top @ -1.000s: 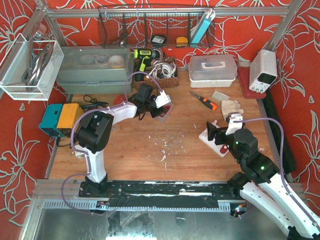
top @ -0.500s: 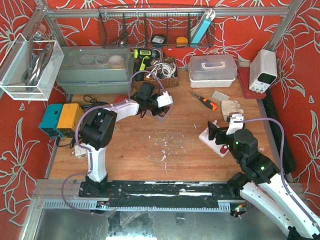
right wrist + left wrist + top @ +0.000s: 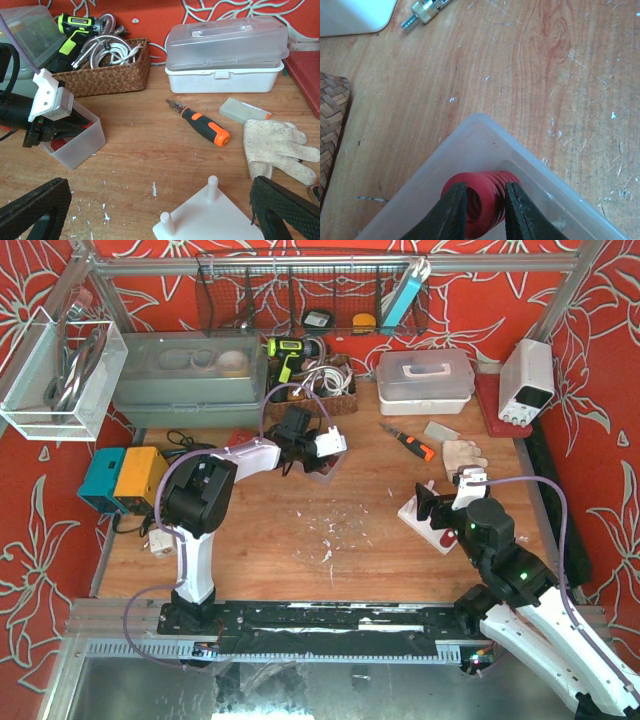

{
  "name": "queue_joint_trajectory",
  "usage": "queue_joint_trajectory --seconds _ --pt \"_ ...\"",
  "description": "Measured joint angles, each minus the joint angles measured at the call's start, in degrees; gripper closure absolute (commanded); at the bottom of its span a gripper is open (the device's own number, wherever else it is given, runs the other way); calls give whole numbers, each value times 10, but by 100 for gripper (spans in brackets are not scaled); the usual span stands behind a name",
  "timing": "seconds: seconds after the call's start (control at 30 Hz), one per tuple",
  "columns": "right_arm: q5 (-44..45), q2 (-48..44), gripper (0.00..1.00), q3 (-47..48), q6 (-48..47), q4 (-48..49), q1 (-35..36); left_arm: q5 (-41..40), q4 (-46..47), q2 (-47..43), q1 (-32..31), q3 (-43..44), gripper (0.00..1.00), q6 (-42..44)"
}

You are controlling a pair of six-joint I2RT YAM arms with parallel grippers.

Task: Install the large spring

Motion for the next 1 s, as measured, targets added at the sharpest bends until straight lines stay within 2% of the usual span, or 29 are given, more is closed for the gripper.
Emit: queue_joint_trajectory --seconds 0.2,0.53,0.7,1.0 --pt "2 -2 2 -1 0 0 0 -22 -4 -2 1 0 73 7" --pt "3 -10 2 -3 0 0 0 -35 -16 -9 2 -1 79 17" --pt "3 -15 2 -6 0 3 0 -37 -21 -17 2 -7 88 23" --pt "4 -16 2 -9 0 5 0 -63 -35 -28 3 -10 96 40"
